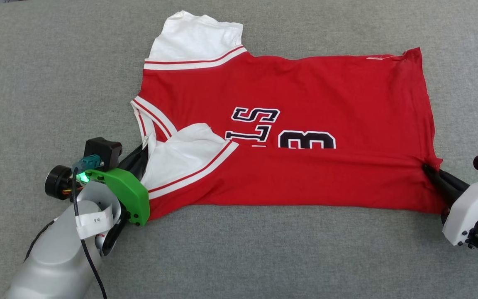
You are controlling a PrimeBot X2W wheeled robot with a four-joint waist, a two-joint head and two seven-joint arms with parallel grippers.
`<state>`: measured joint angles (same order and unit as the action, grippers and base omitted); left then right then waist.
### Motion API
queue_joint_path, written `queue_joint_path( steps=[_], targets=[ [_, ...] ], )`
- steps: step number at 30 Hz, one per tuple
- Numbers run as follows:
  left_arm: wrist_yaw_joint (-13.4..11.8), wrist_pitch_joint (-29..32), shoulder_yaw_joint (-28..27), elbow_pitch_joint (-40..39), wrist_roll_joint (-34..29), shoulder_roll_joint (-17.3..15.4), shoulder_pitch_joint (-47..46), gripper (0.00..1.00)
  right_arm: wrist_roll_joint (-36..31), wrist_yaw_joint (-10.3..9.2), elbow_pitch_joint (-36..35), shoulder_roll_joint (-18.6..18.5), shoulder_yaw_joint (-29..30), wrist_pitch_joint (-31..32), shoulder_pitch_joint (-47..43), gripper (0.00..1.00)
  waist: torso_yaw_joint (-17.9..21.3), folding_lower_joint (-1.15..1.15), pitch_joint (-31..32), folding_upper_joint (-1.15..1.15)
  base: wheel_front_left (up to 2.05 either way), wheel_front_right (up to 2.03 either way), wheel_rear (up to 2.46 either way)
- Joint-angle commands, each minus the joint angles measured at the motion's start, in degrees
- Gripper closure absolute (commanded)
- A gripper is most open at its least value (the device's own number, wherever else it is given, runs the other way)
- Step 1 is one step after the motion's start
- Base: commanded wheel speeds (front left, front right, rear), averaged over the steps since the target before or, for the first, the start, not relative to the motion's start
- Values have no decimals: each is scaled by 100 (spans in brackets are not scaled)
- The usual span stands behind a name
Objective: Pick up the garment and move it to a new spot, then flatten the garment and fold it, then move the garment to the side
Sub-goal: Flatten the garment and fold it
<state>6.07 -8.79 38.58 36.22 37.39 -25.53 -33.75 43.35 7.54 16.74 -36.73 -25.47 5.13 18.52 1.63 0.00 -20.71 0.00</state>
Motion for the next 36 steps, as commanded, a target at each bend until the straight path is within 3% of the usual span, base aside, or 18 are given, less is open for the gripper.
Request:
queue_joint_path(
  steps=[1,3,4,5,6,13,16,28,36],
  targets=[
    [50,18,110,227,15,96,9,100,44,-5,103,22,-78,-51,99,100,5,0,7,0,0,0,0],
    [79,-78,180,390,22,137,2,100,110,-5,199,33,-160,-100,122,100,-11,0,67,0,0,0,0],
    [88,-130,191,446,37,154,0,100,140,-5,229,34,-197,-110,128,87,-21,0,104,0,0,0,0],
    [99,-182,203,513,60,153,-12,39,163,-5,248,24,-220,-152,141,53,-34,0,152,0,0,0,0],
    [105,-243,210,546,56,140,-36,0,181,-5,259,18,-228,-194,150,0,-46,0,193,0,0,0,0],
    [124,-457,178,337,-30,-141,-353,0,220,-5,103,-85,-66,-619,-12,0,-213,0,614,0,0,0,0],
    [128,-247,178,74,-13,-317,-545,0,201,-5,-5,-111,14,-707,-137,0,-272,0,770,0,0,0,0],
    [140,3841,651,-1347,1715,-887,-1010,0,21,-5,-266,-73,183,-566,-346,0,-316,0,1015,0,0,0,0],
    [141,4975,1130,-1580,2030,-1026,-899,0,-16,-5,-335,48,233,-453,-344,0,-184,0,871,0,0,0,0]
  ],
)
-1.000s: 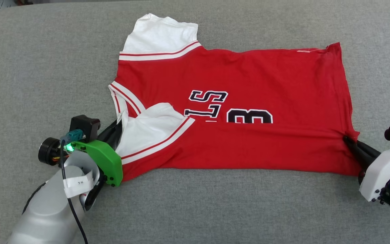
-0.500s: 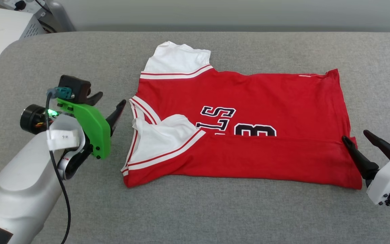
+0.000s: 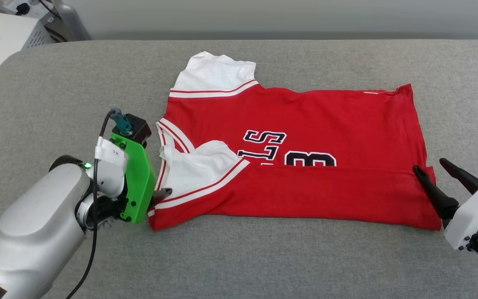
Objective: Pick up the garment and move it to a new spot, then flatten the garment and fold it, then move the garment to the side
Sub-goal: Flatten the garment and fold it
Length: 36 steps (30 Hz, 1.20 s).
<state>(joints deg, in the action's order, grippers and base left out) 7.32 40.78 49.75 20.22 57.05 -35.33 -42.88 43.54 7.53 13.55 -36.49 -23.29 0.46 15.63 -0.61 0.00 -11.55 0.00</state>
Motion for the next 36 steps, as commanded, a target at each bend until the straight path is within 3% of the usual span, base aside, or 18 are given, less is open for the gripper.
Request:
queue_joint_path(
  steps=[1,15,16,17,22,26,31,36],
  targets=[
    [16,64,46,56,80,-46,46,0,-44,-4,-19,39,19,20,-49,0,59,0,-67,0,0,0,0],
    [16,85,600,860,163,142,541,0,-95,-4,2,171,-15,51,188,0,238,0,-371,0,0,0,0],
    [16,54,629,869,169,146,544,65,-100,-4,-1,159,-10,52,211,0,236,0,-370,0,0,0,0],
    [16,-14,654,858,184,149,541,100,-115,-4,-10,137,-4,50,241,0,233,0,-360,0,0,0,0],
    [16,-500,615,718,231,50,462,100,-229,-4,-132,-104,45,117,424,0,206,0,-218,0,0,0,0],
    [16,-883,509,459,271,-170,398,100,-221,-4,-328,-504,18,542,580,0,183,0,-80,0,0,0,0],
    [16,-1218,378,68,316,-452,425,100,222,-4,-708,-1053,-163,1696,687,0,167,0,8,0,0,0,0],
    [-77,-1324,349,-324,261,-605,507,100,772,-4,-813,-1342,-399,3018,680,0,137,0,-36,0,0,0,0]
  ],
)
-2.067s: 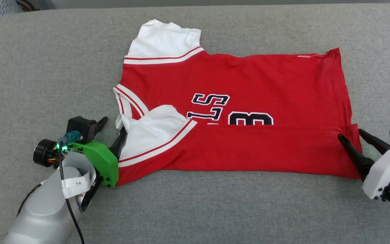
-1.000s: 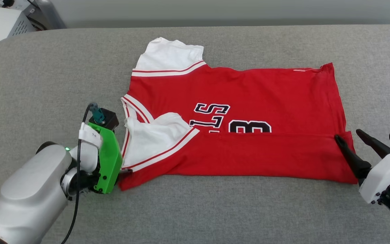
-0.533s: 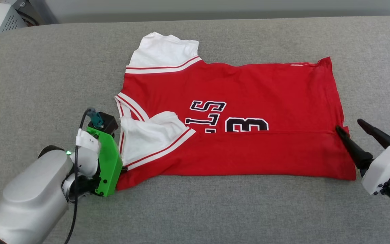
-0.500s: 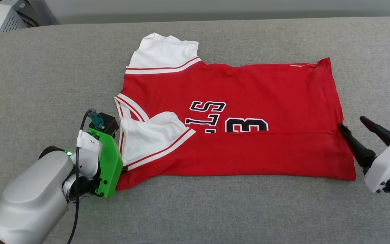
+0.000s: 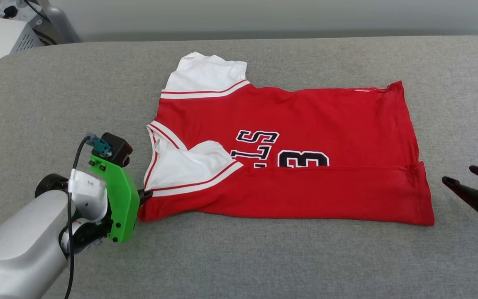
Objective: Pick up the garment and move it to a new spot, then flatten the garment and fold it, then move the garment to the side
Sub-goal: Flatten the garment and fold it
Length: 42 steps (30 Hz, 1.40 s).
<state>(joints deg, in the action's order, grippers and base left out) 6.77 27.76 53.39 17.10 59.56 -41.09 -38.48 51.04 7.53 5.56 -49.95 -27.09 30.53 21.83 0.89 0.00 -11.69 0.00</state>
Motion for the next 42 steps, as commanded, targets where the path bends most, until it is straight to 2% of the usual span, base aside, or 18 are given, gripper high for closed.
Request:
queue_joint_path(
  steps=[1,6,14,19,20,21,25,31,38,42],
  targets=[
    [-60,-33,-18,-92,-5,-39,74,100,86,-4,17,6,-62,212,63,0,-27,0,-49,0,0,0,0],
    [-187,-37,1,-364,-63,-28,82,100,133,-4,367,288,-205,517,115,0,-112,0,-193,0,0,0,0],
    [-293,-66,-2,-445,-62,-78,155,100,-123,-4,1326,836,-657,215,267,0,-161,0,-398,0,0,0,0],
    [-319,-164,-17,-370,5,-89,297,100,81,-4,1754,1141,-1026,-12,122,0,-151,0,-397,0,0,0,0],
    [-320,-193,-20,-350,25,-99,343,100,120,-4,1784,1160,-1075,-105,123,64,-132,0,-369,0,0,0,0],
    [-322,-213,-21,-332,39,-106,379,100,129,-4,1797,1154,-1088,-226,140,100,-120,0,-336,0,0,0,0],
    [-328,-330,-57,-283,136,-111,526,100,277,-4,1752,1042,-1053,-762,139,100,-108,0,-93,0,0,0,0],
    [-377,-411,-164,-478,324,-317,755,100,423,-4,1198,580,-971,-1181,-91,100,-106,0,294,0,0,0,0],
    [-586,-347,-165,-1132,473,-709,1171,100,507,-4,442,82,-609,-1210,-701,100,-94,0,472,0,0,0,0],
    [-773,-366,-127,-1443,532,-838,1457,100,522,-4,201,11,-378,-1032,-1121,100,-71,0,418,0,0,0,0]
  ],
)
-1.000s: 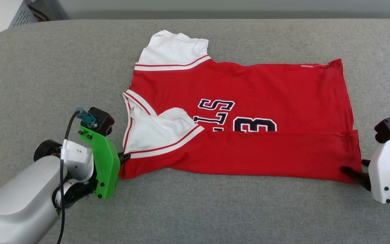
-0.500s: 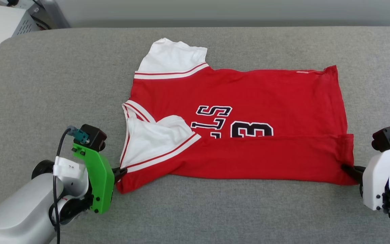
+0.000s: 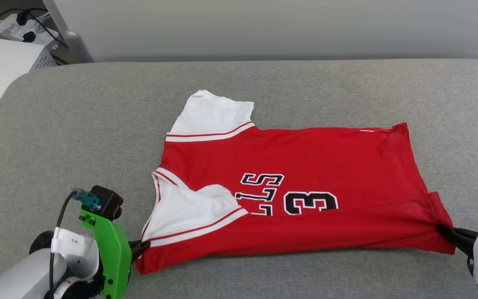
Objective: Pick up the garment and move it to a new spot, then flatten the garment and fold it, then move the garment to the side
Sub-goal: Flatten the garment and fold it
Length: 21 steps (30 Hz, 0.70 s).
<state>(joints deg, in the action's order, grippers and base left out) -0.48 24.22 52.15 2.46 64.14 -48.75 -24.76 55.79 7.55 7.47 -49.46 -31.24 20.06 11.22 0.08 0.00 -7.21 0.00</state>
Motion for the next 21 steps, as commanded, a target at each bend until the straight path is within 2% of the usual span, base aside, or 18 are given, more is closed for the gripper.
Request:
queue_joint_path(
  steps=[1,7,14,15,16,17,18,21],
  targets=[
    [-87,-30,3,-14,84,-81,140,100,39,-6,-11,-28,97,46,-134,100,17,0,-54,0,0,0,0],
    [-237,-126,48,113,92,12,305,100,-104,-6,154,339,304,304,-315,100,71,0,-337,0,0,0,0],
    [-179,-191,100,677,17,201,228,100,-331,-6,764,869,167,336,-114,100,75,0,-473,0,0,0,0],
    [-169,-238,86,731,14,233,216,81,-345,-6,833,918,189,242,-95,95,65,0,-456,0,0,0,0],
    [-160,-277,62,756,30,247,212,52,-352,-6,884,959,220,155,-88,55,58,0,-432,0,0,0,0],
    [-164,-364,15,767,21,243,195,0,-345,-6,914,1001,245,72,-94,27,50,0,-398,0,0,0,0],
    [-173,-437,-23,761,-3,222,176,0,-341,-6,908,1022,275,-15,-102,0,43,0,-367,0,0,0,0],
    [-212,-622,-158,643,-95,69,87,0,-420,-6,788,1018,462,-425,-130,0,31,0,-266,0,0,0,0]
  ],
)
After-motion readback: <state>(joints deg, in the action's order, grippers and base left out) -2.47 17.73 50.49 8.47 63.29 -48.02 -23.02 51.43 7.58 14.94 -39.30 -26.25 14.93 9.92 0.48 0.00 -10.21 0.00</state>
